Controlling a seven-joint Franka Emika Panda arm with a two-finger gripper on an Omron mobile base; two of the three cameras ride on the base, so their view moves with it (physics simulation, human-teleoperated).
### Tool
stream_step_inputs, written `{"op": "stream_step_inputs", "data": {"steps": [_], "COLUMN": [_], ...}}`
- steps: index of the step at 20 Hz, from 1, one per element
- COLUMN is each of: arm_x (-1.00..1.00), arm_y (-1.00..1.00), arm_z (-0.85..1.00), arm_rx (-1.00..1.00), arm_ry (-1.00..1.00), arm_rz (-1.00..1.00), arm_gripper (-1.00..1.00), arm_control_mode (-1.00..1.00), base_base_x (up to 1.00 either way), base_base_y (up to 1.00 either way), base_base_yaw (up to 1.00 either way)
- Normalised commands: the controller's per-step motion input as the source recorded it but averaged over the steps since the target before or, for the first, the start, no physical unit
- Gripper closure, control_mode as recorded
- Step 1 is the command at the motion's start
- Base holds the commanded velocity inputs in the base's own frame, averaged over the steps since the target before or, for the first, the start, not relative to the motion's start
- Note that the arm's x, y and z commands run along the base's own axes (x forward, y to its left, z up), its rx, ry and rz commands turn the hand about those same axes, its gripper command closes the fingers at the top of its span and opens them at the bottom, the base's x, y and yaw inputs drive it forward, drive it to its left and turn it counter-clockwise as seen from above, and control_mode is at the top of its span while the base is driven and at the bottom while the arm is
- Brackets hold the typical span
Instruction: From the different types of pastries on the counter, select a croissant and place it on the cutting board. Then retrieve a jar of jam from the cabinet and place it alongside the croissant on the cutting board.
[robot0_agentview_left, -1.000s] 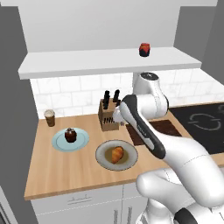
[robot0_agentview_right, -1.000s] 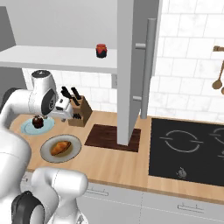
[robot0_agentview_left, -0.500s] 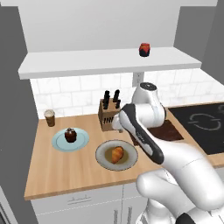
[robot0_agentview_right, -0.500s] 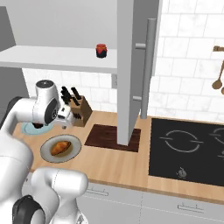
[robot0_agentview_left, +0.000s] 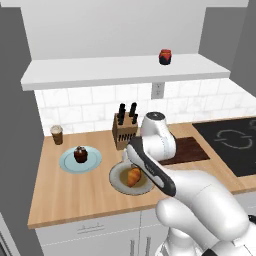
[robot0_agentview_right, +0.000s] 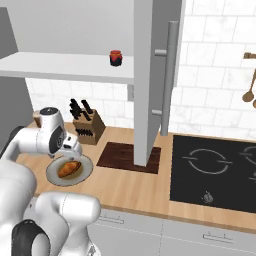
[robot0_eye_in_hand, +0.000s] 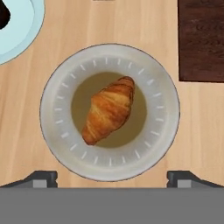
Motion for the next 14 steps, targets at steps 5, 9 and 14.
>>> {"op": "stream_step_inputs", "data": {"steps": [5,9,14], "arm_x": [0.03,0.07,0.16], "arm_y": [0.09,0.01,0.06], "arm_z": [-0.31,-0.35,-0.26], "arm_rx": [0.00,0.00,0.00], "arm_ry": [0.00,0.00,0.00], "arm_rz": [0.00,-0.02,-0.04], "arm_gripper": [-1.00,-1.00,-1.00], "arm_control_mode": [-1.00,-1.00,-1.00], "base_base_x": [0.00,0.00,0.00], "base_base_y": [0.00,0.00,0.00], "base_base_yaw": [0.00,0.00,0.00]}}
